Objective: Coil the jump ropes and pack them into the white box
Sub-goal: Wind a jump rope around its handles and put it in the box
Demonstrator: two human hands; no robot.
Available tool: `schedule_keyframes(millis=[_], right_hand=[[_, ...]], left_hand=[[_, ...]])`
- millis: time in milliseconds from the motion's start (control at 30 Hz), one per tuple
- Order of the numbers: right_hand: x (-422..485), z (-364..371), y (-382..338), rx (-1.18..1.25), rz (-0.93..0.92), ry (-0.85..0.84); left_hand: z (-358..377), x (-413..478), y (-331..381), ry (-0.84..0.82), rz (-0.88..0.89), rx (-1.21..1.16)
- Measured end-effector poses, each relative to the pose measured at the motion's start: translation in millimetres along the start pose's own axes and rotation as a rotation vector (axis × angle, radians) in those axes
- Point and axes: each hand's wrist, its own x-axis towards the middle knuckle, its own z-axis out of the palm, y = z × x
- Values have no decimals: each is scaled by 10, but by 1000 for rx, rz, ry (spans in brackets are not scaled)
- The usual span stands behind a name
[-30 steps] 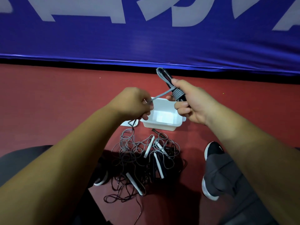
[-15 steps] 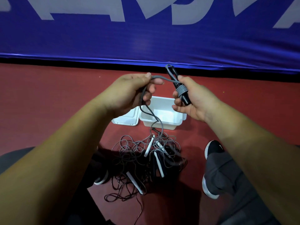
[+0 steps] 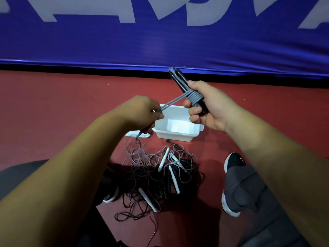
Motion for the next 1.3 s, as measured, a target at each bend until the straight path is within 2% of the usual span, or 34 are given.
schedule_keyframes(millis=[200, 333, 500, 600, 800, 933, 1033, 1133, 1200, 1300], right_hand=[[-53, 43, -37, 64, 19, -65], [-49, 15, -47, 115, 12, -75], [-56, 13, -50, 122, 17, -124], [-62, 10, -43, 103, 10, -156], [-126, 7, -38, 71, 29, -299], [-183, -21, -11, -24, 67, -465], [-209, -21, 42, -139, 155, -524], [-241, 13, 135, -356, 282, -577], [-252, 36, 195, -486, 354, -580], [-215, 46, 260, -611, 392, -494]], left_hand=[[65, 39, 13, -23, -170, -228], [-5, 31, -34, -82, -41, -75], [-29, 30, -86, -212, 33, -69], [-17, 46, -101, -170, 33, -46], [12, 91, -140, 41, 1, -27], [2, 98, -103, 107, -1, -104], [-75, 93, -116, 171, 98, -73], [-134, 79, -137, 123, 164, -88], [-113, 51, -99, 97, 183, -156], [-71, 25, -22, 100, 229, -194]])
